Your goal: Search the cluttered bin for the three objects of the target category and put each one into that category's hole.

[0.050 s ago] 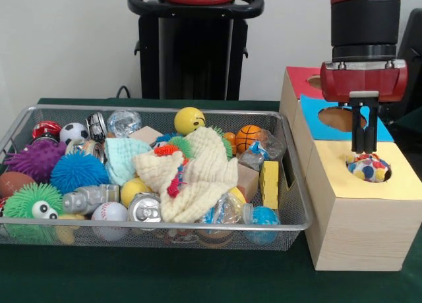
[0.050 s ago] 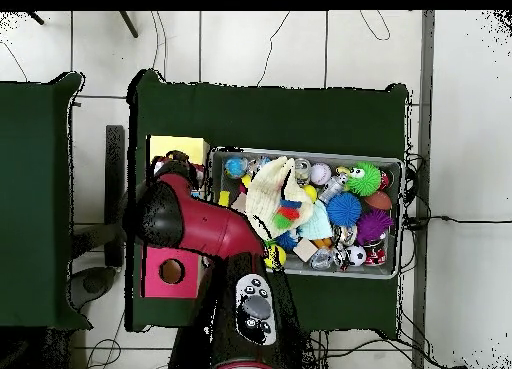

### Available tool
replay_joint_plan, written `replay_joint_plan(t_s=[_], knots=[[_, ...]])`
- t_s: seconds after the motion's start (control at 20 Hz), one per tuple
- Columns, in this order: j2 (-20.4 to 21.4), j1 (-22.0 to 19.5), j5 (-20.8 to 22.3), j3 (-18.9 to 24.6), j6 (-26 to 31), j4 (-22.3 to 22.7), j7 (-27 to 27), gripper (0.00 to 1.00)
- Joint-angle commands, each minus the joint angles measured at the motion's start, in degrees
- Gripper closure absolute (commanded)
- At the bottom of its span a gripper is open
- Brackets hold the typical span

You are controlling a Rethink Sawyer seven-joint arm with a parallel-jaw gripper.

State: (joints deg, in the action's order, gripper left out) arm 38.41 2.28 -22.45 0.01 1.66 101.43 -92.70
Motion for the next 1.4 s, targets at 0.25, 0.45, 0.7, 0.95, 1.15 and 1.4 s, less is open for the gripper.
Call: replay_joint_plan(t_s=[0.25,0.45,0.7,0.95,1.15,1.4], knots=[[-5.53,1.51,3.2,0.13,12.16,-0.05,-5.64,1.0],[-5.94,0.43,2.65,2.25,12.57,1.29,-6.47,1.0],[-6.2,0.66,2.93,2.18,13.14,1.51,-6.58,1.0],[-7.6,-2.35,4.72,5.68,8.53,2.06,-4.87,1.0],[-9.71,-7.96,9.29,13.21,2.39,2.94,-3.06,1.0],[-11.68,-11.11,16.63,16.9,-4.35,1.74,-4.37,1.0]])
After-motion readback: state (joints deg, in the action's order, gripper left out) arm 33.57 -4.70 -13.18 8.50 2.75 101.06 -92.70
